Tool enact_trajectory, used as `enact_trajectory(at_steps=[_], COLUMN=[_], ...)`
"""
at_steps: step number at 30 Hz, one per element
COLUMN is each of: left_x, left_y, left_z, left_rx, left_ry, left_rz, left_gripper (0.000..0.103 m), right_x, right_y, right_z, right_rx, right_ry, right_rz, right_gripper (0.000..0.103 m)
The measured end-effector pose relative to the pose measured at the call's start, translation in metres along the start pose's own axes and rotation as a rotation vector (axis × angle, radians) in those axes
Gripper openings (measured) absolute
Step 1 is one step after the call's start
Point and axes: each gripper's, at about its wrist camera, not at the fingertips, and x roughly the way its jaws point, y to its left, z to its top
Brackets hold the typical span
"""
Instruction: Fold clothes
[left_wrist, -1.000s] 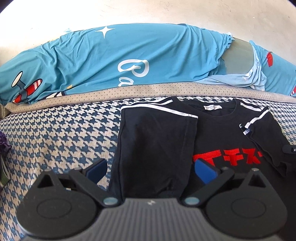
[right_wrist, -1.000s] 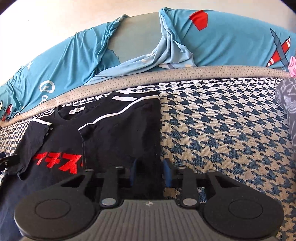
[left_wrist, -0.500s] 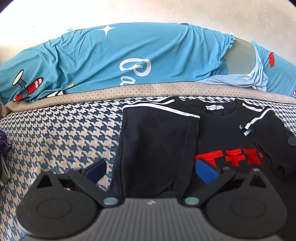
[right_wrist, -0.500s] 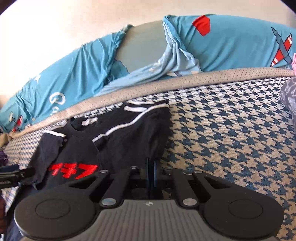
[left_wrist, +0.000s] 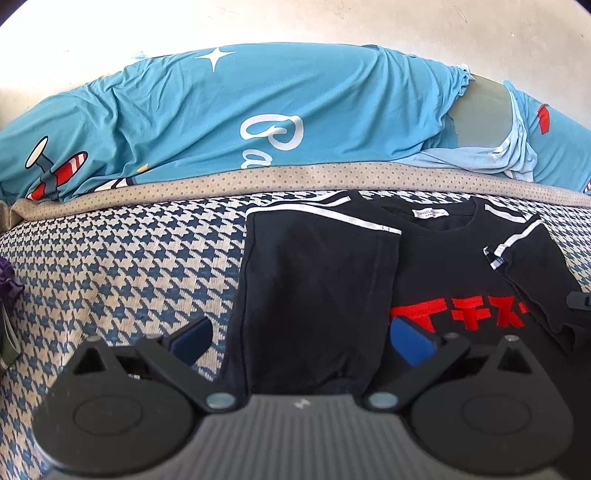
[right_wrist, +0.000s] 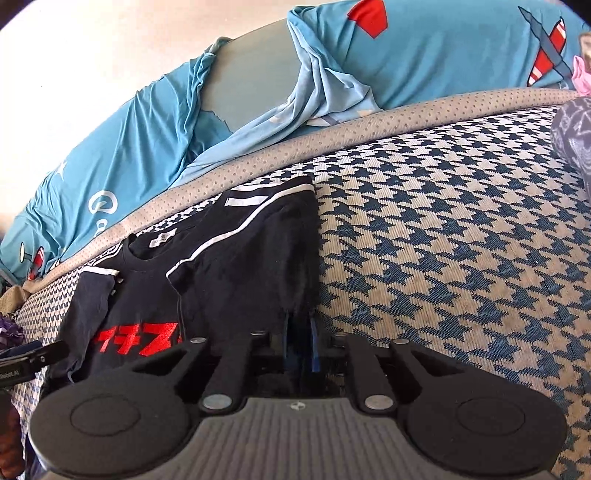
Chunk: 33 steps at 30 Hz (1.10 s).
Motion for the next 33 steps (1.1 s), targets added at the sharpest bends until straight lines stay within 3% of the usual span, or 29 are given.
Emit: enact_trajectory(at_steps=[9,20,26,33], left_x=[-0.004,-0.017,-0.024,-0.03], left_y=[0.004,0.012,0.019,0.036], left_z=[0.001,0.002,0.002,0.001], left_rx=[-0.012,-0.037,-0.057,-0.098], left_ry=[-0.001,-0.014,-0.021,-0.016], left_rz=[0.011,0.016,0.026,0.046], left_gripper=[0.103,0.103,0.103,0.103], right_x=[-0.011,-0.04,-0.042,-0.037], right_y=[0.032,0.081,0.107,0.157], right_z=[-0.001,0.009,0.013,0.016], right_rx=[-0.127,-0.156,-0.154,-0.203], right_ry=[-0.066,-0.158,-0.18,-0.209], right_rz=[-0.069,-0.044,0.01,0.15], right_gripper=[0.007,0.006,0.006,0.006])
